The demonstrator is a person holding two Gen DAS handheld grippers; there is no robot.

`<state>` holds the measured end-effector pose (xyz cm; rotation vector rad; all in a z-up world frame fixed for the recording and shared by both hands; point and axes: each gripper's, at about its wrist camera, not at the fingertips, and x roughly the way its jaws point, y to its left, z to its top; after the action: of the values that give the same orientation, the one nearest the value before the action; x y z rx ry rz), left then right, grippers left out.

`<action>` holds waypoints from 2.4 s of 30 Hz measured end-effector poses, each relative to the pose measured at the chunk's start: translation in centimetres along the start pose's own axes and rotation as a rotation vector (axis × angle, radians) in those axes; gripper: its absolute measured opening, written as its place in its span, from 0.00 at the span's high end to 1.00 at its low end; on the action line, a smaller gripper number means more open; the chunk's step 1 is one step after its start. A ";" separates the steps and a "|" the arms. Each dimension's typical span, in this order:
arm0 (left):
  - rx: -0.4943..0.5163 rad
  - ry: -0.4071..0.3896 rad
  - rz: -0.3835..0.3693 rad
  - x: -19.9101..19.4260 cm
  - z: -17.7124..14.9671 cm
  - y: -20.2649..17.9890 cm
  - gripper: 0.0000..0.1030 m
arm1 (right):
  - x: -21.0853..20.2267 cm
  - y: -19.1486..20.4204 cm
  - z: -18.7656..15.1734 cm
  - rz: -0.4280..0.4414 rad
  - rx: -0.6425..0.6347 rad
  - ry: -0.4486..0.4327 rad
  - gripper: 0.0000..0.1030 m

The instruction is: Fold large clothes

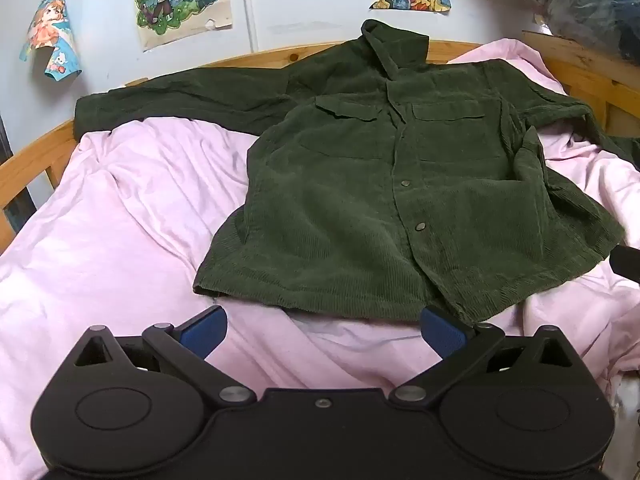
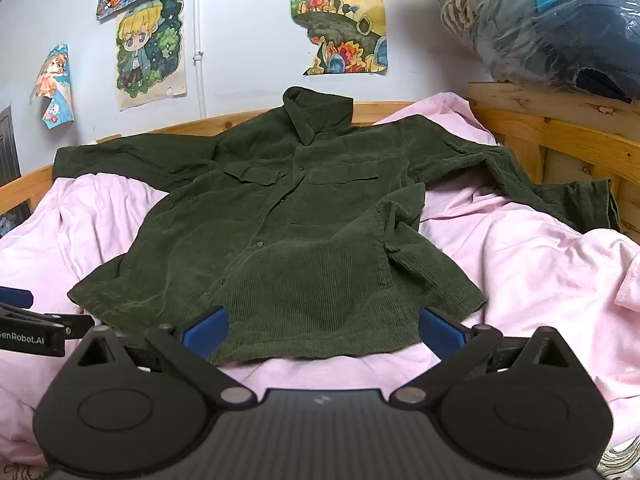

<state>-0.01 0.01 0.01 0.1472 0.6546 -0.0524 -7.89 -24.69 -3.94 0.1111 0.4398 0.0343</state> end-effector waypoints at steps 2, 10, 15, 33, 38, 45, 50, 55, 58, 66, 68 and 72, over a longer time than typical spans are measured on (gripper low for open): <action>0.001 0.000 -0.001 0.0 0.0 0.0 0.01 | 0.0 0.0 0.0 -0.001 0.000 0.002 0.00; 0.004 -0.001 -0.002 -0.2 0.3 0.1 0.01 | -0.2 0.1 0.0 -0.001 -0.001 0.002 0.00; 0.020 -0.014 0.005 -0.3 0.0 -0.2 0.01 | 0.0 0.0 0.0 -0.001 0.000 0.000 0.00; 0.023 -0.016 0.007 -0.4 0.0 -0.2 0.01 | 0.2 0.0 -0.1 -0.001 0.001 0.001 0.00; 0.023 -0.016 0.008 -0.4 0.0 -0.2 0.01 | 0.2 0.1 -0.2 -0.001 0.002 0.001 0.00; 0.024 -0.017 0.008 -0.4 0.0 -0.2 0.01 | 0.2 0.1 -0.2 -0.001 0.003 0.002 0.00; 0.025 -0.016 0.009 -0.4 0.1 -0.3 0.01 | 0.2 0.1 -0.2 0.000 0.003 0.003 0.00; 0.026 -0.019 0.009 -0.5 0.1 -0.3 0.01 | 0.2 0.0 -0.2 0.000 0.003 0.003 0.00; 0.027 -0.020 0.008 -0.5 0.2 -0.2 0.01 | 0.2 0.0 -0.2 0.000 0.004 0.003 0.00; 0.029 -0.021 0.009 -0.6 0.3 -0.2 0.01 | 0.3 0.0 -0.2 0.000 0.004 0.004 0.00; 0.029 -0.021 0.010 -0.6 0.4 -0.2 0.01 | 0.3 0.0 -0.2 0.001 0.005 0.005 0.00; 0.029 -0.021 0.010 -0.6 0.3 -0.2 0.01 | 0.3 0.0 -0.2 0.001 0.005 0.005 0.00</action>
<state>-0.30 -0.26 0.58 0.1777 0.6324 -0.0540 -7.66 -24.63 -4.22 0.1163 0.4446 0.0343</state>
